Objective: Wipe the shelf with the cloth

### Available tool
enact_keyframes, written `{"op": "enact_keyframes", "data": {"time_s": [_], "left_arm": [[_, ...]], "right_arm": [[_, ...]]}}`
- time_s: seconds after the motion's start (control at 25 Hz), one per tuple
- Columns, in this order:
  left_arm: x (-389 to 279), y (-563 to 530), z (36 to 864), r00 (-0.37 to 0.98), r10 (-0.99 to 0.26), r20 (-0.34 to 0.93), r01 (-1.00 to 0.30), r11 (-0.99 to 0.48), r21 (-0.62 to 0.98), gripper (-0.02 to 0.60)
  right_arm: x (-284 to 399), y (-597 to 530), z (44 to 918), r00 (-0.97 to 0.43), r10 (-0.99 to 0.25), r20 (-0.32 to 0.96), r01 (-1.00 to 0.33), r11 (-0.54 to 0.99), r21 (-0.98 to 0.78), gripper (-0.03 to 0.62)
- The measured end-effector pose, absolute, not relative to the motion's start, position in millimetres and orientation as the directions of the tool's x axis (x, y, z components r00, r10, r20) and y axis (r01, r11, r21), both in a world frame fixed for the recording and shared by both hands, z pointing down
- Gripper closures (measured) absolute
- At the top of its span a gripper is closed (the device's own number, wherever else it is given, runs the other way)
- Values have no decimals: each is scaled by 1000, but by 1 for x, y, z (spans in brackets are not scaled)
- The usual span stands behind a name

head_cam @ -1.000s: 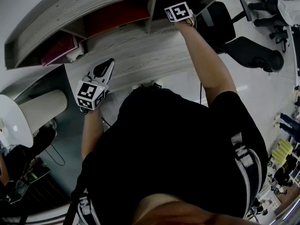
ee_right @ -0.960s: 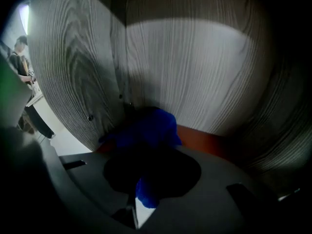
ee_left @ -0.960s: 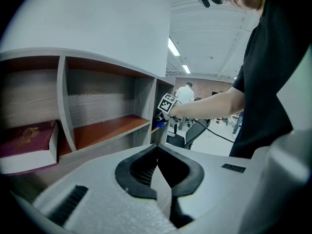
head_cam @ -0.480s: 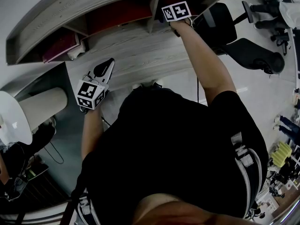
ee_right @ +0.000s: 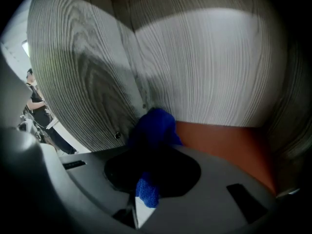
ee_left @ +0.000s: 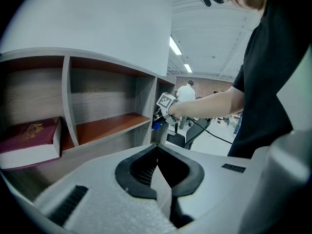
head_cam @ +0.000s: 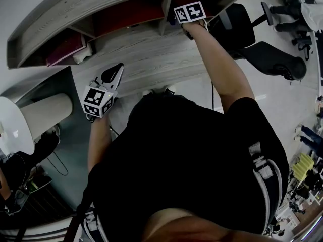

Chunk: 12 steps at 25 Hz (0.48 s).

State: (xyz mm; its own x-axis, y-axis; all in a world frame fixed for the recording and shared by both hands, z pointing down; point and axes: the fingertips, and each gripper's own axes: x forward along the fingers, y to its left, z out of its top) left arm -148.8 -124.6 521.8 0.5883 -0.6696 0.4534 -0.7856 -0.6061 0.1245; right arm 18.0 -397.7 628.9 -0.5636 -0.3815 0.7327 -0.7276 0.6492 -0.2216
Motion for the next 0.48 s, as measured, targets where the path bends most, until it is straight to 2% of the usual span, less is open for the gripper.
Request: {"op": "enact_keyframes", "data": {"time_s": [0.48], "left_arm": [[-142, -124, 519, 589, -669, 453, -785, -606, 126, 565]], "right_arm": [[20, -397, 624, -588, -387, 710, -724, 643, -249, 537]]}}
